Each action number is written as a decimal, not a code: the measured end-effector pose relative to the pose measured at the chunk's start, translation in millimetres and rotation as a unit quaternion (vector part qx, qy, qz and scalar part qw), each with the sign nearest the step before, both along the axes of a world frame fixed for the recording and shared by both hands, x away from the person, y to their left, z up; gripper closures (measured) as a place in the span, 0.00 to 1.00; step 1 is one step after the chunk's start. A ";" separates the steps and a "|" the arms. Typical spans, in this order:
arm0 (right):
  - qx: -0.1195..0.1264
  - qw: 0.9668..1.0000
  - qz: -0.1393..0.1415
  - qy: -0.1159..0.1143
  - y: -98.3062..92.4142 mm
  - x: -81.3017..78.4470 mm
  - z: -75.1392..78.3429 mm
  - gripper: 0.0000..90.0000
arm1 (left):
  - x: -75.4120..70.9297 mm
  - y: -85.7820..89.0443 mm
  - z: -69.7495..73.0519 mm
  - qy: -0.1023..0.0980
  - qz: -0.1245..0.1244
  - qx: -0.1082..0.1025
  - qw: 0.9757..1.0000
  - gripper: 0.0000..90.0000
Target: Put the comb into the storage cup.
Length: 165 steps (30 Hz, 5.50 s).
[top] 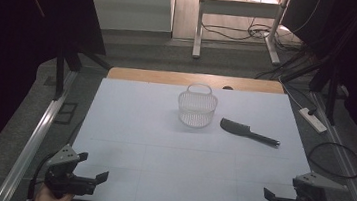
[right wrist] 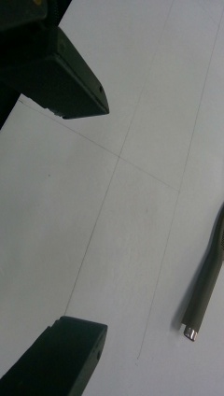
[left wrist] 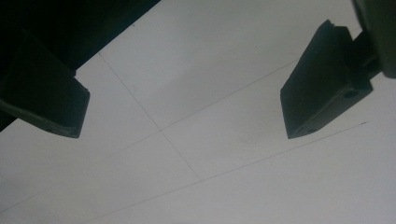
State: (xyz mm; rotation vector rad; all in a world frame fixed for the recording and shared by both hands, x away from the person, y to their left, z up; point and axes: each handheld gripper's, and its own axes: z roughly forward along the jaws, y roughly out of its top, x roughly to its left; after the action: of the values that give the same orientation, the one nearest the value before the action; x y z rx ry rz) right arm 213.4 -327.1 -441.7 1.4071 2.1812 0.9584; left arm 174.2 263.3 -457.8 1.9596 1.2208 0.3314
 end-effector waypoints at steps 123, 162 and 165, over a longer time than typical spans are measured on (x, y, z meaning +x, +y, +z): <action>-0.038 0.997 0.065 0.021 35.2 95.1 16.3 0.00 | 3.7 2.8 -1.8 0.006 -0.007 -0.003 1.000 0.02; -0.050 0.997 0.044 0.039 34.0 145.8 11.1 0.00 | 4.6 3.6 -2.0 0.006 -0.007 -0.008 1.000 0.02; -0.047 0.997 0.038 0.043 33.2 149.3 10.9 0.00 | 4.7 3.6 -2.0 0.006 -0.007 -0.009 1.000 0.02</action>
State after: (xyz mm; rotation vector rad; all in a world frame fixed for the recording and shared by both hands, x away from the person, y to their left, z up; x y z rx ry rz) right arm 362.6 -293.9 -430.8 1.3553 2.3258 0.8223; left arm 178.9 266.9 -459.8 1.9570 1.2127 0.3019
